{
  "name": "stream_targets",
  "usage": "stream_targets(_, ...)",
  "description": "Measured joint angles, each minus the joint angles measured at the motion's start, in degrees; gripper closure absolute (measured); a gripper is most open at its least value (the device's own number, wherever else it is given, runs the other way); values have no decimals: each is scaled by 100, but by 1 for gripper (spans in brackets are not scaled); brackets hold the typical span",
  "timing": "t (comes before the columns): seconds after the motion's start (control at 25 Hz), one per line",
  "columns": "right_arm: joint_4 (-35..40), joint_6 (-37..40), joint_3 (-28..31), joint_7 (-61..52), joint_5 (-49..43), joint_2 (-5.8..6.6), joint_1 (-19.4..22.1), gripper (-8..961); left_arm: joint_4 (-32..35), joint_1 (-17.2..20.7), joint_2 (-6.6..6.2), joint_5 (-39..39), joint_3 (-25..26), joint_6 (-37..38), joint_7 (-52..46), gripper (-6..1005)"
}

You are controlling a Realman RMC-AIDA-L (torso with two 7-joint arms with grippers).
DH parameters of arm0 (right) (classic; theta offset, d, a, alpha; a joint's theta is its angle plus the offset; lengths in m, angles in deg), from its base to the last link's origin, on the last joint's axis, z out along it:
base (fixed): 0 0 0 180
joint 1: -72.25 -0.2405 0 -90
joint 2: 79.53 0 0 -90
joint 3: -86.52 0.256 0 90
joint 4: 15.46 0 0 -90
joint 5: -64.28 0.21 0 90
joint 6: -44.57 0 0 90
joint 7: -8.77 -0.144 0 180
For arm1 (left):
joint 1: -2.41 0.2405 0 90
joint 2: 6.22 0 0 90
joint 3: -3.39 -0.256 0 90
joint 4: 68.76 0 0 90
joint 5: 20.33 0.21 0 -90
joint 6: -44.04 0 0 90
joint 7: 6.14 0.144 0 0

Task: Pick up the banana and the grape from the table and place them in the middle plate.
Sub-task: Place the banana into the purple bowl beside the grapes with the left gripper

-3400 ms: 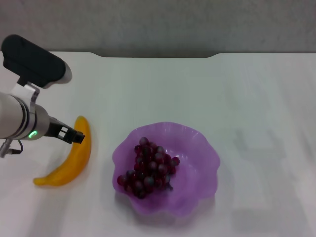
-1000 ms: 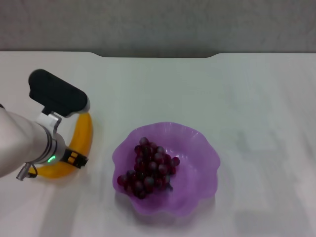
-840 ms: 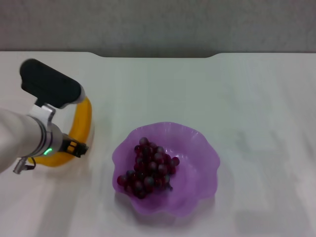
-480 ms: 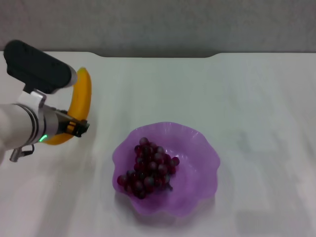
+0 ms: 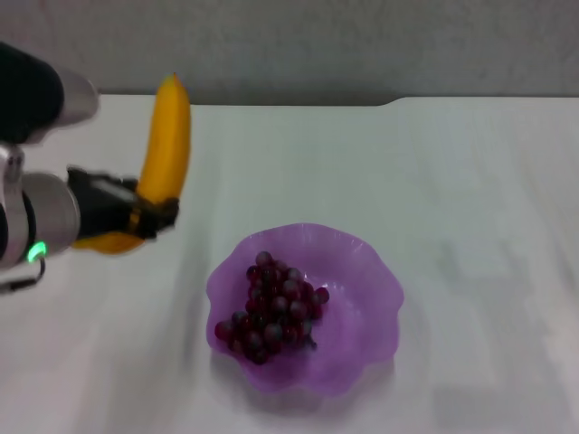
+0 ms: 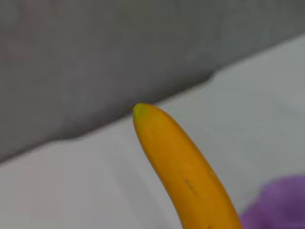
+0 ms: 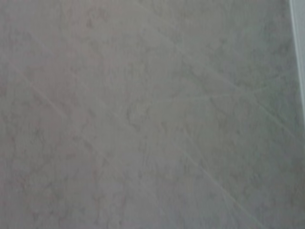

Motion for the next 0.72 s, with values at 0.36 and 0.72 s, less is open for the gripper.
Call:
stream_targets(0.36, -32, 0, -41, 1, 11, 0, -22, 73, -385, -222, 34, 4, -1063, 645, 4, 431)
stream_targets(0.72, -41, 0, -41, 1, 6, 0, -44, 74, -551, -518, -6, 211, -1854, 664, 4, 413)
